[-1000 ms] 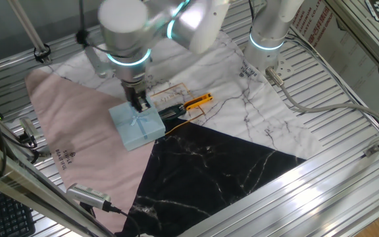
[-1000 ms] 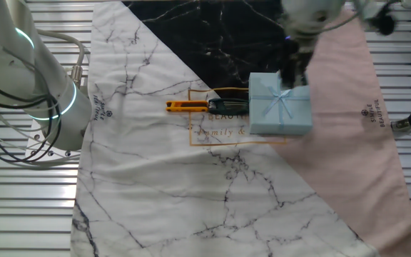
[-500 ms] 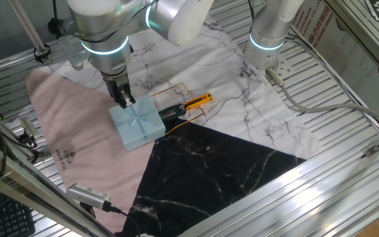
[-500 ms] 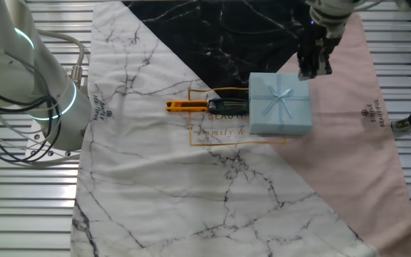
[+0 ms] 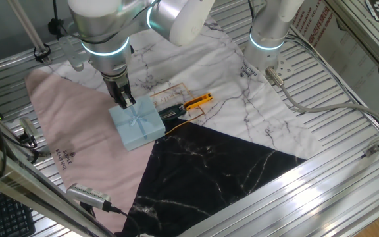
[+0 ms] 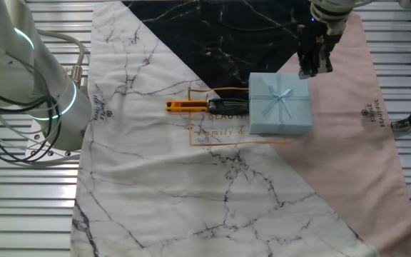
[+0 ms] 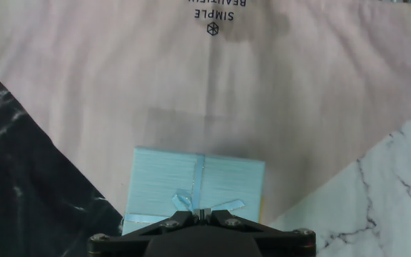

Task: Slide the outer casing onto the gift box

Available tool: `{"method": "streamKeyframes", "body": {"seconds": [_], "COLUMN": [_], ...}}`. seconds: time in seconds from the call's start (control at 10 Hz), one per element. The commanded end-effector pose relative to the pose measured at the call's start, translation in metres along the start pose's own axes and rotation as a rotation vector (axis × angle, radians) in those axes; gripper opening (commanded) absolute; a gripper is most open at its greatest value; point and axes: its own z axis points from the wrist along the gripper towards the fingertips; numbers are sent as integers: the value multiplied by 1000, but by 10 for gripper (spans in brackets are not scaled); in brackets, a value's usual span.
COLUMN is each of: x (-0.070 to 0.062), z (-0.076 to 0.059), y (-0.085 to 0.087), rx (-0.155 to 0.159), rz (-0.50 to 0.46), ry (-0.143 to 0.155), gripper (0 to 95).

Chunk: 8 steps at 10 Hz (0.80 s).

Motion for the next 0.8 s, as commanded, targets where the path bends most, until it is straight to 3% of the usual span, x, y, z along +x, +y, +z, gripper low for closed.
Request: {"method": "streamKeyframes", "body": {"seconds": [0.1, 0.8], "x": [0, 0], "z": [-1, 0], "y": [0, 0], "rx": [-2, -12], "rz": [-13, -32], "ry": [-2, -1], "gripper": [0, 0]}}
